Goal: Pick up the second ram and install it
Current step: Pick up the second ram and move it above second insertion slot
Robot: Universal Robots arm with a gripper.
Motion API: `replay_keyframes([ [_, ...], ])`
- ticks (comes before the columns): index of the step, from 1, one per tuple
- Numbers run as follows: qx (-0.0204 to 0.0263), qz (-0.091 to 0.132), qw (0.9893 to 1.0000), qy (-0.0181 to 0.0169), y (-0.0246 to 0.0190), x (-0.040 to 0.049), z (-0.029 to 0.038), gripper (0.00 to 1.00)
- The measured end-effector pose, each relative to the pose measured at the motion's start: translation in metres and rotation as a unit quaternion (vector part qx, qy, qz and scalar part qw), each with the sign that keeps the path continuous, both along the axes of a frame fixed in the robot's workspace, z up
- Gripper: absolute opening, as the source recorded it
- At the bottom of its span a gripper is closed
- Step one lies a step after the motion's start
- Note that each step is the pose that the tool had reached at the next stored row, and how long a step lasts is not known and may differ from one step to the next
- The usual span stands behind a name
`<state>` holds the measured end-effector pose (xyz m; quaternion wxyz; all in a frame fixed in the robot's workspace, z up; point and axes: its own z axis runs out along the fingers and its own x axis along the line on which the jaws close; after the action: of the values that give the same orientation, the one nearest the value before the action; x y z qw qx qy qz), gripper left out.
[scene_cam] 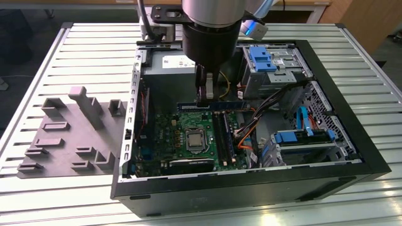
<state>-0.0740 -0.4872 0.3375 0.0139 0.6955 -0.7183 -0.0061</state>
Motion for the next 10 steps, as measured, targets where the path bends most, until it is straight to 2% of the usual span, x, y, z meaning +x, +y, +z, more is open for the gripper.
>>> replay_keyframes([
  [10,-0.0004,0.0,1.0,0.0,0.0,-0.0007,-0.0033,0.11],
])
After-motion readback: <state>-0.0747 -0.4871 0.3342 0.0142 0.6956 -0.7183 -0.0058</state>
